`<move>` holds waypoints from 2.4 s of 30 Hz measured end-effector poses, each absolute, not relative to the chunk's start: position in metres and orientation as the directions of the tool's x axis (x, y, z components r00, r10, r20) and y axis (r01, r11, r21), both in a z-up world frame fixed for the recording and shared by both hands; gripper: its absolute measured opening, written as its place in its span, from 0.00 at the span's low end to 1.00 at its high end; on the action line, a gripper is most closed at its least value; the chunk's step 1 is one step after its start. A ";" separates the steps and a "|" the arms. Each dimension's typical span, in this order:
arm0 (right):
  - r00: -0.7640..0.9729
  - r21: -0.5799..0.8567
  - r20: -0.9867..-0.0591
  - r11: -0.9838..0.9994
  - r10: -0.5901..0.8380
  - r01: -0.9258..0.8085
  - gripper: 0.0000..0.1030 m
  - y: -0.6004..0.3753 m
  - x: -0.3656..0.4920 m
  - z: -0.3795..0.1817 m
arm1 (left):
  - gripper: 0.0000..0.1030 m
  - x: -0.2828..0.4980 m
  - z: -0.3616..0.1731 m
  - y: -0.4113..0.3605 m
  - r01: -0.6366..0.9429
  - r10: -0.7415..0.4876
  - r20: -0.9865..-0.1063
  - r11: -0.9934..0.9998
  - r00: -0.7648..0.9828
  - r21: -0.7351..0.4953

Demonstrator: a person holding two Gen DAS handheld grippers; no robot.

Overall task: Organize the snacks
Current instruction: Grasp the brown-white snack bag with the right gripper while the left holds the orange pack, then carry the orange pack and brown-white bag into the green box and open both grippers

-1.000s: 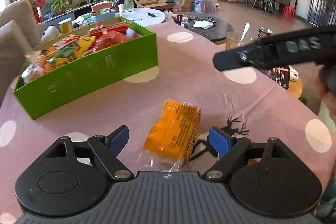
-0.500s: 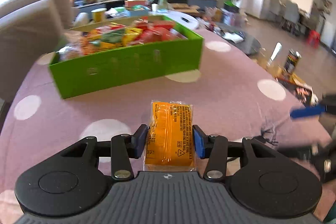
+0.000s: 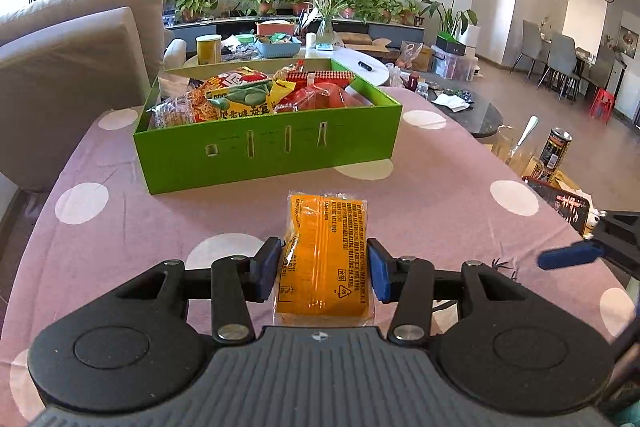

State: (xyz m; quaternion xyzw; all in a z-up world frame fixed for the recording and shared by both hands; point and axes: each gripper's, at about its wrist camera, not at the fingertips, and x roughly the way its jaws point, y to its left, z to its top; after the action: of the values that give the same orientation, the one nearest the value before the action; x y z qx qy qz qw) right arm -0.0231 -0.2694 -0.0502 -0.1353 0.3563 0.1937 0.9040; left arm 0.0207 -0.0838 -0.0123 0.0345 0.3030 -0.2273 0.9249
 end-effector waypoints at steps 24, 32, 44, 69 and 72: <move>0.701 -0.181 -0.689 0.891 0.187 -0.415 0.88 -0.239 -0.006 -0.055 | 0.42 0.012 -0.008 -0.052 0.392 -0.395 -0.518 0.912 0.759 -0.123; 0.722 -0.186 -0.670 0.902 0.174 -0.390 0.88 -0.222 0.027 -0.053 | 0.48 0.018 -0.021 -0.045 0.386 -0.373 -0.567 0.917 0.735 -0.103; 0.696 -0.163 -0.699 0.909 0.168 -0.383 0.87 -0.218 0.038 -0.062 | 0.59 0.025 -0.035 -0.050 0.404 -0.390 -0.591 0.907 0.706 -0.116; 0.756 -0.068 -0.627 0.954 0.188 -0.293 0.76 -0.226 0.021 -0.034 | 0.41 0.024 -0.037 -0.051 0.402 -0.397 -0.591 0.906 0.702 -0.132; 0.772 -0.065 -0.609 0.958 0.183 -0.279 0.76 -0.228 0.018 -0.027 | 0.41 0.022 -0.034 -0.050 0.399 -0.398 -0.584 0.907 0.707 -0.136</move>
State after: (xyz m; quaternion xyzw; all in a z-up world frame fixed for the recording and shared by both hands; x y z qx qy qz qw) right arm 0.0175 -0.2276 -0.0272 -0.0758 0.3147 0.1230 0.9381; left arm 0.0216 -0.0495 -0.0339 0.0003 0.3163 -0.2156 0.9239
